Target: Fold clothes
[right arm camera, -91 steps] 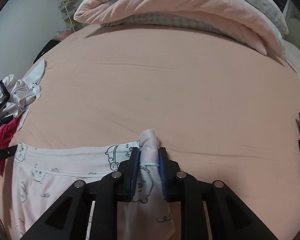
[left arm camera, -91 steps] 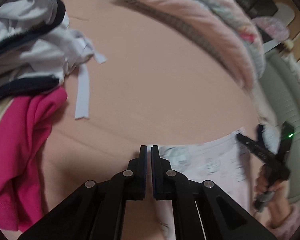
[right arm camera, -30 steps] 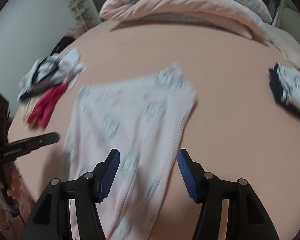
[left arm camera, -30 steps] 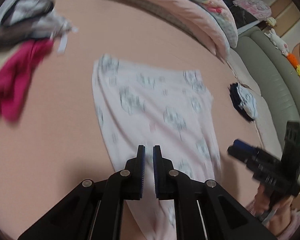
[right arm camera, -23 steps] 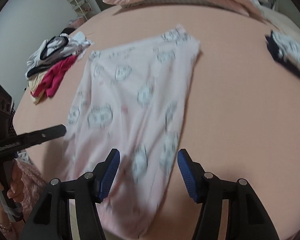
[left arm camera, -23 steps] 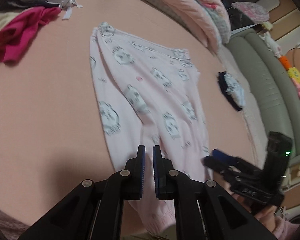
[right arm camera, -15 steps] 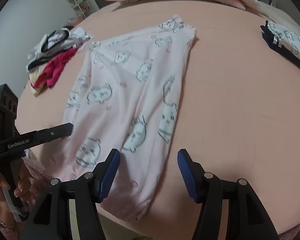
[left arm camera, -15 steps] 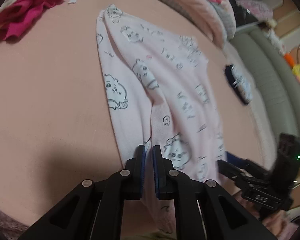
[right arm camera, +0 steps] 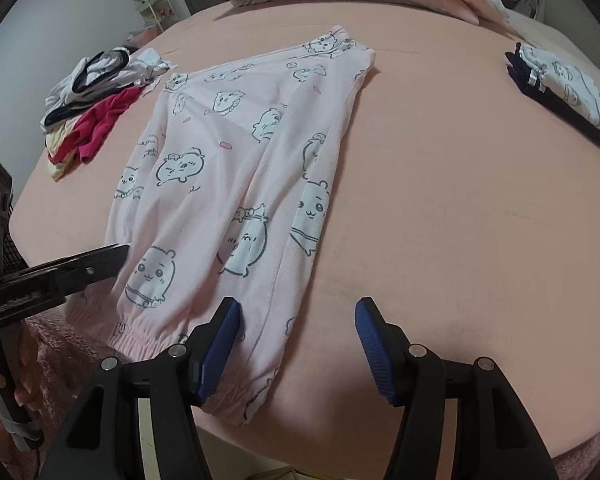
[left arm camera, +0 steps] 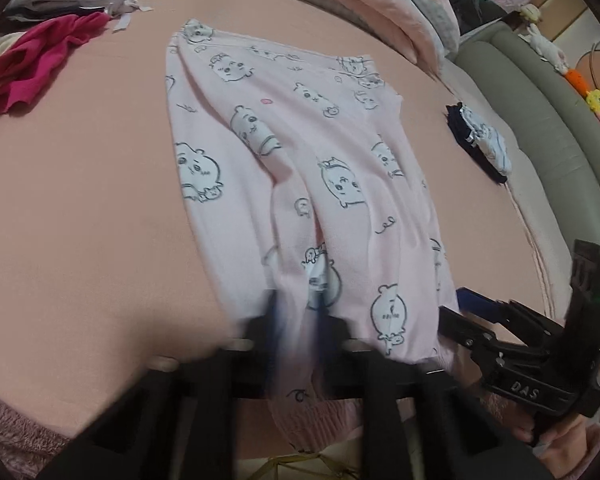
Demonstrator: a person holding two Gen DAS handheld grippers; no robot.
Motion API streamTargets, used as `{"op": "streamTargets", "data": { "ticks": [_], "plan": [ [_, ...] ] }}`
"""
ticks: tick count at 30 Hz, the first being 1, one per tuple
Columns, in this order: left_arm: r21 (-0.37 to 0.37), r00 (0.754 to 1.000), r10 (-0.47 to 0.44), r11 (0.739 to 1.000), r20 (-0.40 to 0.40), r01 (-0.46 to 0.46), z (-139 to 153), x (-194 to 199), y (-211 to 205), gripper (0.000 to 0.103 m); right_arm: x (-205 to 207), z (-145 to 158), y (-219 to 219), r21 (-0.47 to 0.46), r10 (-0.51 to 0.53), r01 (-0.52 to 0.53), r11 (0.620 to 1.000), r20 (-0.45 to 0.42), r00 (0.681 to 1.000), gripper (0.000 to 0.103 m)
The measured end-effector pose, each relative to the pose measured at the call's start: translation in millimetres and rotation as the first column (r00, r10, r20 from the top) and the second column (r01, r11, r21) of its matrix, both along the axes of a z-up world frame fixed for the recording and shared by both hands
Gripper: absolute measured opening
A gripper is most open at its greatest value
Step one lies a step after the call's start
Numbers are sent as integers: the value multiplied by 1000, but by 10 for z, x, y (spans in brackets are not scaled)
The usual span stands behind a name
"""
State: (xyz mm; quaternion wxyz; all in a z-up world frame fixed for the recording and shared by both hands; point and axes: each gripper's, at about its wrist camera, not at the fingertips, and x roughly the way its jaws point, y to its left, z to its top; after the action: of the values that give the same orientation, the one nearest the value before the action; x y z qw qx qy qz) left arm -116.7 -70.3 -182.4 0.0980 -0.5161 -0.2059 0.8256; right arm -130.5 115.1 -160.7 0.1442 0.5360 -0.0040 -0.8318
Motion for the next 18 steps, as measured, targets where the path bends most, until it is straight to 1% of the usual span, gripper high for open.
{"op": "streamTargets", "data": {
  "ticks": [1,6,8,9,11,12,13,16,18],
  "plan": [
    [20,1000,24,1000,-17,-23,42,36,-48,4,8,6,2,-3,-2,2,1000,-1,1000,60],
    [38,988,93,995,-122,-89,424,281,-161,3,30,40,47,-25,-22,22,999,1,1000,60],
    [45,982,123,992,-142,-117,507,377,-172,3,32,49,40,-21,-26,25,999,-3,1000,60],
    [43,982,132,991,-133,-127,482,403,-157,3,32,49,29,-16,-27,27,1000,-6,1000,60],
    [12,988,138,990,-62,-138,279,371,-126,3,30,22,7,15,-32,32,999,-5,999,60],
    [9,991,136,991,11,-136,108,325,-126,3,35,4,-4,38,-33,33,999,-4,999,60],
    [9,987,133,991,89,-134,-70,276,-128,3,36,1,-2,47,-33,33,998,-2,999,60],
    [101,976,187,975,108,-198,-74,290,-251,4,44,27,28,68,-39,39,997,-3,999,60],
    [81,977,206,975,49,-209,53,315,-282,6,62,91,79,83,-54,55,995,-15,998,60]
  ]
}}
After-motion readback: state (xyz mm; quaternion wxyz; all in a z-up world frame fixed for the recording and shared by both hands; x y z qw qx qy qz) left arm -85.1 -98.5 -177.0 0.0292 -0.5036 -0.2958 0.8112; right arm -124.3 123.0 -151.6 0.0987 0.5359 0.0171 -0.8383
